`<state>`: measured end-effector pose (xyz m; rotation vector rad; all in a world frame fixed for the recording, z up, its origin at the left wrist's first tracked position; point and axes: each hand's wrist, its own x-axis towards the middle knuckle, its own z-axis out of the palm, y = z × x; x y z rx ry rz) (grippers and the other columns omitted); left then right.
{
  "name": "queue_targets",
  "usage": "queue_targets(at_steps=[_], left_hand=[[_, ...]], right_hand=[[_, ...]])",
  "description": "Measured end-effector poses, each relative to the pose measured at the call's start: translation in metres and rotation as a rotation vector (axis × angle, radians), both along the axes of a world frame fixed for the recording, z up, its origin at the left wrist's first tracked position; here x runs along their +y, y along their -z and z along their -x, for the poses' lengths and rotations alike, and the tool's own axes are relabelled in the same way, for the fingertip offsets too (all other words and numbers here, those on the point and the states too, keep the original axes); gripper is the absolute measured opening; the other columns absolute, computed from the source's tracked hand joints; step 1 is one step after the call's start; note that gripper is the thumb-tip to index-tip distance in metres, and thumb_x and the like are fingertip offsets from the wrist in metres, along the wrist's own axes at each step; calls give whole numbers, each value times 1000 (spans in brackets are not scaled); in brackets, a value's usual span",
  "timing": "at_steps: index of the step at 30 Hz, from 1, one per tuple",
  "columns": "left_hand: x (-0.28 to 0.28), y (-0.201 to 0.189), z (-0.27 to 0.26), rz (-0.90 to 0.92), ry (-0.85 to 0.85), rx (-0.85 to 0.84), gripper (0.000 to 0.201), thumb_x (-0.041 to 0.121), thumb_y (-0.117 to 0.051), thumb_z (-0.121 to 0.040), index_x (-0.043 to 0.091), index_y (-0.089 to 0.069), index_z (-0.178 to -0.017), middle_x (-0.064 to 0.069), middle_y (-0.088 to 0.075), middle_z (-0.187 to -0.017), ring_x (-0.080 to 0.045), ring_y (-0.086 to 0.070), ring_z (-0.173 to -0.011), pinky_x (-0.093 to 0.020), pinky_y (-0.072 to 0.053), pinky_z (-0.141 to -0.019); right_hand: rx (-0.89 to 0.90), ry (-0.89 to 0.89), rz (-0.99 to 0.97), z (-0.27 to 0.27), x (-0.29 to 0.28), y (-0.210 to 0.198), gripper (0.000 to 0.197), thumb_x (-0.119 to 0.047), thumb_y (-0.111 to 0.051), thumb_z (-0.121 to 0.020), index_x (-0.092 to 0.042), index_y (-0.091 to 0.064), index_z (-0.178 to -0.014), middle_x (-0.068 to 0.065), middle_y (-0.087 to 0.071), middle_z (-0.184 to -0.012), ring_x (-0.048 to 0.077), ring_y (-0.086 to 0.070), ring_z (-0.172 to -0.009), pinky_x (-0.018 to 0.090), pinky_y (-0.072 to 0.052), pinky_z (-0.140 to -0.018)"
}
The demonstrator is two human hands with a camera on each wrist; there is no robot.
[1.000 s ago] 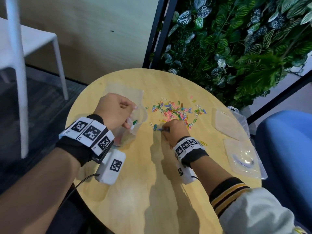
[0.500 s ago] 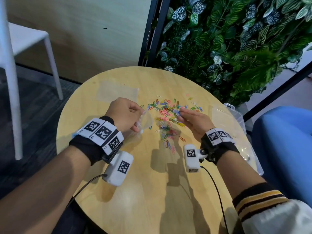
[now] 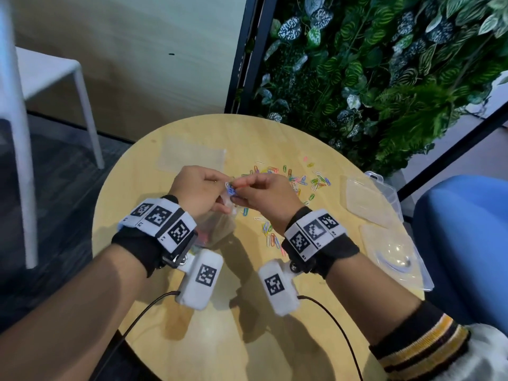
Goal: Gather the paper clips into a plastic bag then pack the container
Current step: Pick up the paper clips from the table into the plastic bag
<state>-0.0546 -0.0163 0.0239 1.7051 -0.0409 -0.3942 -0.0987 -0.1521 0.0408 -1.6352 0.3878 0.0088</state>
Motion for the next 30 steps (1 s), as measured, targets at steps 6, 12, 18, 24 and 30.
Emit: queue_targets(at_steps=[6,12,18,24,30], left_hand=[[1,-3,4,-4,20,-40,12,6,-61,-95,5,-74,-96,-17,-72,-77,-20,-69,-52,-29,-62,-58],[14,-5,3,-136,46,-165,12,10,-61,-95,9,-72,-94,-9,-69,-63,-12,-65,-43,-21,-56,-48],[43,-4,-5,-208,-3,-190,11,14,-61,-95,16,-72,-93,-9,-68,-59,-19,-67,-45,-27,-57,-52],[69,-4,-19,-251,-110,-223,17,15,-63,-93,23,-75,-84,-1,-70,-63,-23,-68,-45,-34,-60,-57],[60,-7,-21,-292,-95,-268,19,17,-61,-94,24,-73,-82,-3,-71,-72,-24,-67,-45,-36,-60,-55]], right_hand=[[178,-294,950,-13,3,-14,25,-9,-65,-83,-15,-75,-105,1,-71,-100,18,-64,-95,23,-48,-76],[119,-515,1195,-22,15,-24,19,-20,-62,-87,-18,-78,-97,5,-75,-93,17,-60,-73,22,-41,-66],[-57,-529,768,-30,10,-48,30,4,-52,-84,-11,-77,-90,0,-72,-68,10,-71,-66,17,-57,-68],[20,-545,1127,-65,-13,8,33,-17,-48,-97,-23,-65,-124,1,-63,-130,21,-61,-115,29,-44,-97],[103,-822,1337,-63,-7,97,70,-55,-35,-86,-21,-32,-147,4,-27,-157,28,-33,-139,46,-35,-111]])
